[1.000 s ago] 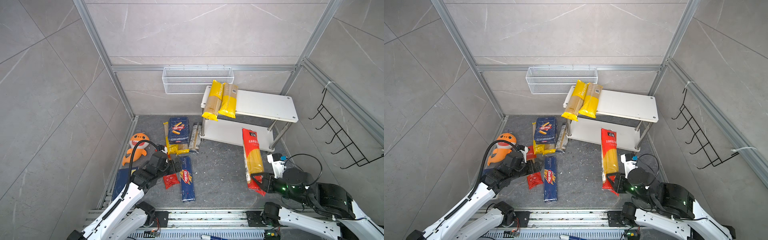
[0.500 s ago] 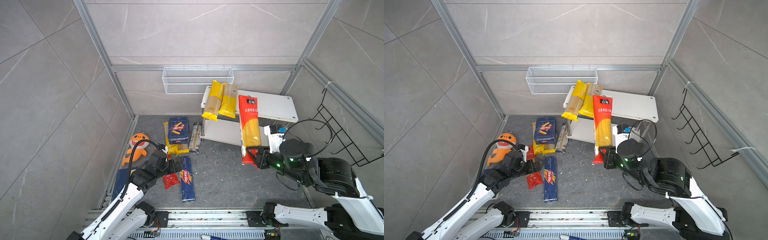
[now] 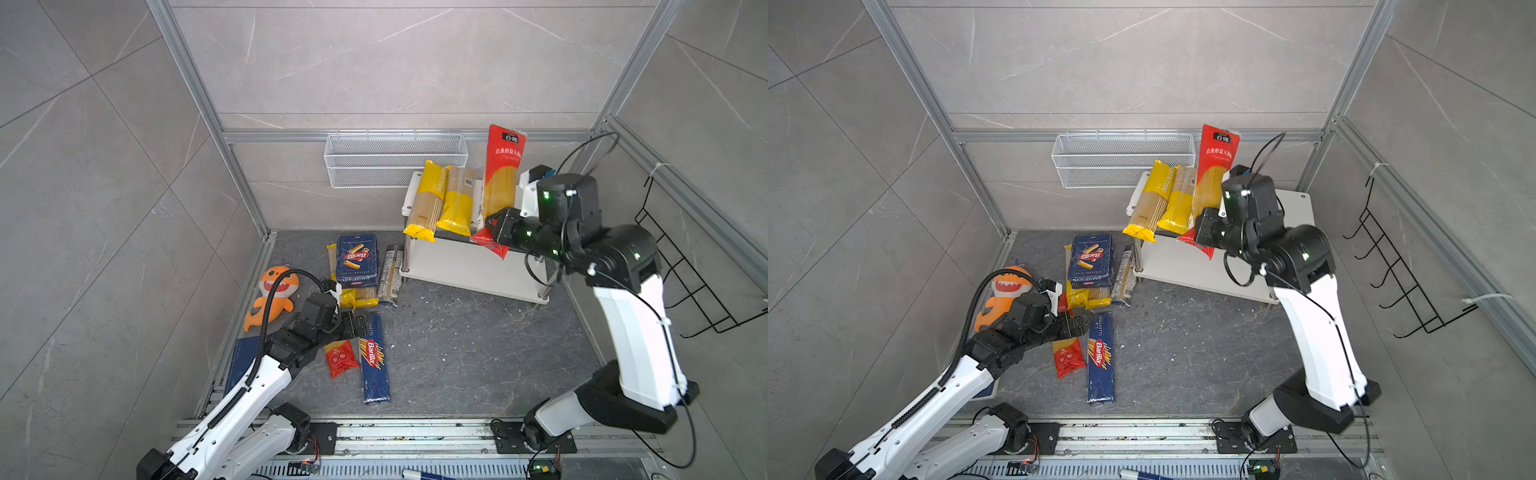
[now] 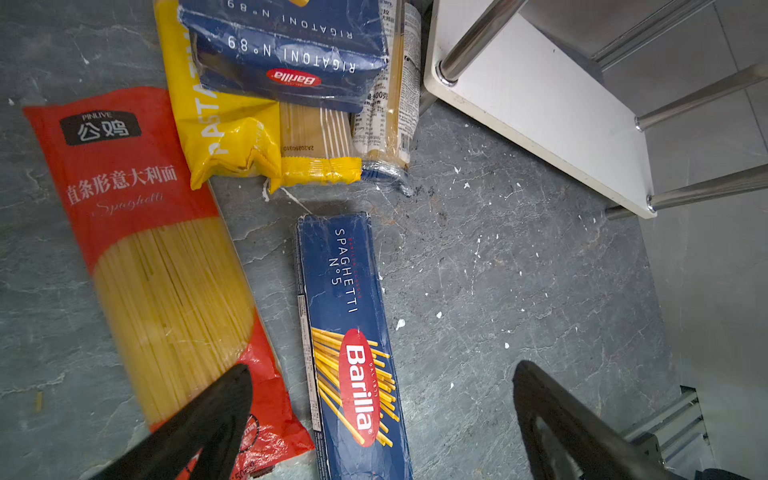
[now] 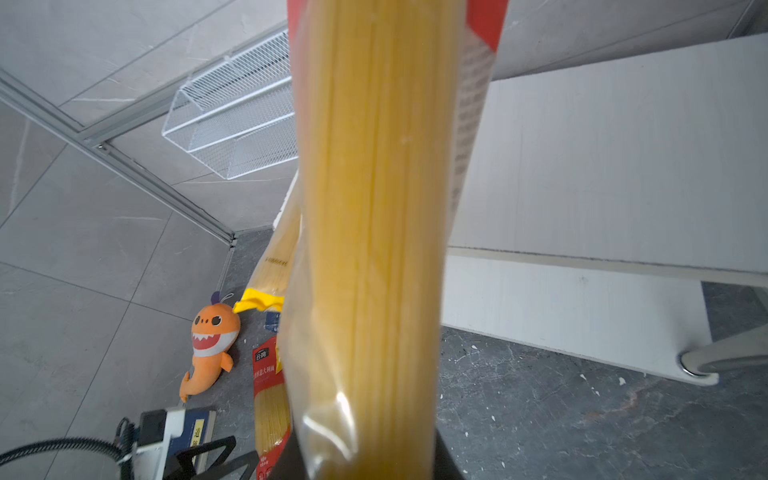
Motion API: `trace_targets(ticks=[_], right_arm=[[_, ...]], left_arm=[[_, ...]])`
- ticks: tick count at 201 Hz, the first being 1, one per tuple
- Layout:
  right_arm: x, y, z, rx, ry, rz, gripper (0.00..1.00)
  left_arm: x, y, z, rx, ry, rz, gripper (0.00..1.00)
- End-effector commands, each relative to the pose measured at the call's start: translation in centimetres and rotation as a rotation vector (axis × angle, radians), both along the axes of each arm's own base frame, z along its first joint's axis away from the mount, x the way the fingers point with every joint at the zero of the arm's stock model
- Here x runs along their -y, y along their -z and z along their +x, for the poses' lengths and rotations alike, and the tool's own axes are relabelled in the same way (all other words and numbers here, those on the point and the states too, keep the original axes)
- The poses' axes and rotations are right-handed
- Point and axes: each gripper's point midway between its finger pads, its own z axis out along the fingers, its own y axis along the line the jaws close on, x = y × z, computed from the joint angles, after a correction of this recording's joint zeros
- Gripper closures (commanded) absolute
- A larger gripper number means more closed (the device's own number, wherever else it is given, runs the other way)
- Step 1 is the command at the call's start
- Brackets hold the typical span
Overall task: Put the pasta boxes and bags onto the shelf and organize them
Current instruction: 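Carry the red bag upright up to the shelf top with the right gripper, then stand the red bag beside the yellow bags on the shelf top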
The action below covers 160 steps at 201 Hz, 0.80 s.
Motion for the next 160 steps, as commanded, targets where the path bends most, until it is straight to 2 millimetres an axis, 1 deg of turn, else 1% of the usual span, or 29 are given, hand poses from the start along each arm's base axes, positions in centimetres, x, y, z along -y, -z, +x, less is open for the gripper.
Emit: trace_targets(ticks=[1,3,7,24,42,59,83,96,112,114,118,126,137,145,155,160], right_arm=[[-0.5,-4.1,2.1,0.113,-0.098,0.106,0.95],[-0.4,-4.5,2.2,0.125,-0.099,0.115,0.95],[-0.1,-4.7,2.7,0.128,-0.099,0.126,0.95],[1.1,-4.2,5.0,0.109,-0.082,0.156,0.95],[2.5,-2.9,7.1,0.076,-0.055,0.176,0.95],[3.0,-1.4,8.6,0.041,-0.057,0.193,0.95],[3.3,0.4,9.9,0.003,-0.050,0.181,0.94],[3.4,0.8,10.3,-0.003,-0.046,0.177,0.92],[3.3,1.4,10.9,-0.014,-0.042,0.179,0.87],[3.3,2.2,11.2,-0.037,-0.041,0.177,0.87],[3.2,2.6,11.3,-0.047,-0.041,0.176,0.86],[3.1,3.0,11.5,-0.056,-0.038,0.179,0.82],[3.2,3.4,11.8,-0.065,-0.032,0.176,0.72],[3.3,3.6,11.9,-0.070,-0.027,0.173,0.63],[3.4,3.9,12.1,-0.072,-0.016,0.165,0.48],[3.5,3.9,12.2,-0.071,-0.011,0.163,0.43]], left_arm=[[0.2,-2.3,0.7,0.074,0.024,0.002,0.00],[0.1,-2.3,0.7,0.075,0.023,0.005,0.00],[0.1,-2.3,0.8,0.078,0.021,0.009,0.00],[-0.2,-2.4,0.9,0.082,0.015,0.023,0.00],[-0.1,-2.4,1.1,0.084,0.013,0.029,0.00],[-0.1,-2.2,1.2,0.080,0.014,0.036,0.00],[-0.1,-1.8,1.5,0.072,0.011,0.049,0.00],[-0.1,-1.6,1.6,0.067,0.011,0.051,0.00],[0.0,-1.5,1.8,0.064,0.010,0.048,0.00],[0.0,-1.5,1.8,0.065,0.010,0.047,0.00],[0.1,-1.5,1.8,0.063,0.010,0.047,0.00],[0.1,-1.4,1.8,0.063,0.011,0.046,0.00],[0.0,-1.4,1.8,0.064,0.009,0.048,0.00],[-0.1,-1.4,1.8,0.062,0.007,0.050,0.00],[-0.2,-1.3,1.7,0.063,0.006,0.053,0.00],[-0.2,-1.3,1.7,0.063,0.006,0.054,0.00]])
